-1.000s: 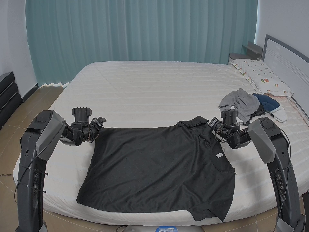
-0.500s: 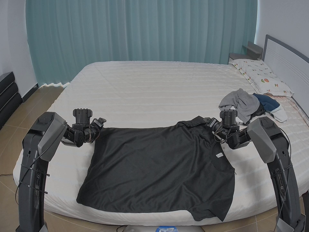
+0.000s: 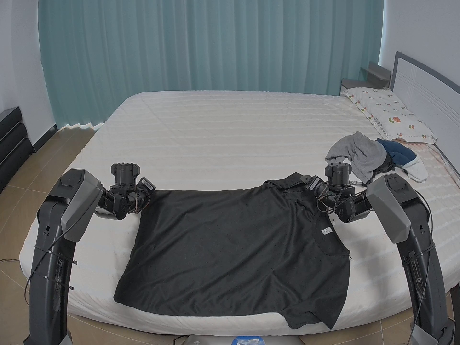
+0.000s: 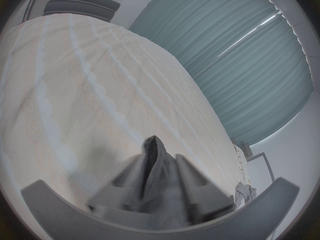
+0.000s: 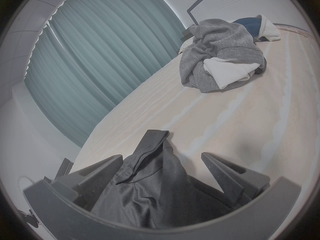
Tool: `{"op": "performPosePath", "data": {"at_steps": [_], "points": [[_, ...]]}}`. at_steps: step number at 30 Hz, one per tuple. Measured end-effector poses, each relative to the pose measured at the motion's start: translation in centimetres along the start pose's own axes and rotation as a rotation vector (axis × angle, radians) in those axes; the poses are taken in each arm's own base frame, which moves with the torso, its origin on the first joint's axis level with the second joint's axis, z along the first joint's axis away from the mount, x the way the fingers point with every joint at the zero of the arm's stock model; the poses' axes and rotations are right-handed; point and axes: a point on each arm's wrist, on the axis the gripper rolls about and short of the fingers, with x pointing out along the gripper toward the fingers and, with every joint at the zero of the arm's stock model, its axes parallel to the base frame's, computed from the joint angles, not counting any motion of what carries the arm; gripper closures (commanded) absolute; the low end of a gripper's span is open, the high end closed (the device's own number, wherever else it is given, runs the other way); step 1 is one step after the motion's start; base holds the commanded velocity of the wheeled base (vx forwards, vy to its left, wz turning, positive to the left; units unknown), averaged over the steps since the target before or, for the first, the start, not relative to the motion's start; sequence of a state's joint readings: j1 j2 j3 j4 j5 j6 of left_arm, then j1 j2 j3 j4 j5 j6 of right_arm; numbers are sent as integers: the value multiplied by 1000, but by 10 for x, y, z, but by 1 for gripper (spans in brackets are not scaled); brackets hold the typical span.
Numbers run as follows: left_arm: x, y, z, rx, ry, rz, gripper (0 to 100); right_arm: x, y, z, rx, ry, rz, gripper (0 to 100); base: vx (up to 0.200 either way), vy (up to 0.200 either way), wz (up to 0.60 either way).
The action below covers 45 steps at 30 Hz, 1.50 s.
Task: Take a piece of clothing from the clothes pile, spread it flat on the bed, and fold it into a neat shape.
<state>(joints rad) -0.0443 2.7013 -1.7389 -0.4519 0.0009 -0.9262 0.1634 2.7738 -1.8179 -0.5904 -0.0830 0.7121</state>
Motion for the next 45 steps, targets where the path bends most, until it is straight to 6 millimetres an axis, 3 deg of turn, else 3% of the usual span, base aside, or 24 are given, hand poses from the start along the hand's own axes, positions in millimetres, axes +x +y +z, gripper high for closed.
{"op": "performPosePath", "data": {"at_steps": [8,28,45], "points": [[11,-7,11,-10,-157,25,100,0,1,-1,3,-3,6,0,0,0,0],[20,-8,22,-35,-342,-52,100,1,4,4,27,-69,24,0,0,0,0],[26,3,25,-38,-394,4,100,3,6,-17,13,-23,18,0,0,0,0]]}}
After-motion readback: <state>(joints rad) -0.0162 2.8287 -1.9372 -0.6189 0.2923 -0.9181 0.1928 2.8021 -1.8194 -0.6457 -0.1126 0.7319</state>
